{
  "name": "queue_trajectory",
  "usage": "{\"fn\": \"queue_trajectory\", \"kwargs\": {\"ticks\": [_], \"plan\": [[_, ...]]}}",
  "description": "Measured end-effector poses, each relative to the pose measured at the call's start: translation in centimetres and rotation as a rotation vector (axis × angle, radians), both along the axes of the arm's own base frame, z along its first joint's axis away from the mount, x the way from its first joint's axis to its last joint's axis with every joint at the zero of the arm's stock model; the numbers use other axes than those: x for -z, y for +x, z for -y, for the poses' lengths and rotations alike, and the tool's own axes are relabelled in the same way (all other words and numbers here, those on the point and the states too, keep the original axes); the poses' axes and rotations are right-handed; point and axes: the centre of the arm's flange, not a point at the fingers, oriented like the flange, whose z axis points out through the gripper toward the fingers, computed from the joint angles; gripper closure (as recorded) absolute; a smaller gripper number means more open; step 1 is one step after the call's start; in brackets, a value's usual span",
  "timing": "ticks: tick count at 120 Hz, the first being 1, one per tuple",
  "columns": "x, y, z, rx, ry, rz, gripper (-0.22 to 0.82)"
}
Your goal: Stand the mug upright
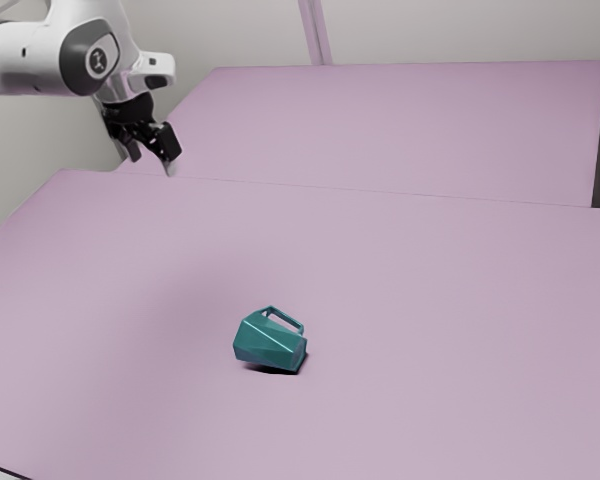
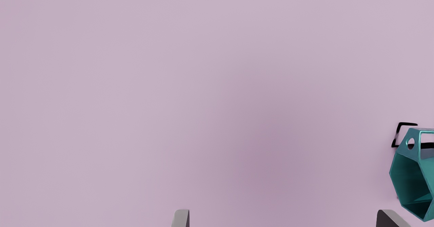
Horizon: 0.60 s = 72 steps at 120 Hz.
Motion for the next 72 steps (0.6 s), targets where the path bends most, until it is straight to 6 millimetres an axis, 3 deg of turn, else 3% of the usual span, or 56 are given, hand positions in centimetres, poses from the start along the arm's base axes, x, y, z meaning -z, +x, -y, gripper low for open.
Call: {"fn": "queue_trajectory", "kwargs": {"ticks": [16, 38, 72], "plan": [[0.9, -1.6, -0.2, -0.013, -0.044, -0.003, 0.00], [6.6, -3.7, -0.9, -0.100, -0.233, -0.054, 0.00], [13.1, -5.8, -3.1, -0.238, -0.433, -0.120, 0.00]]}}
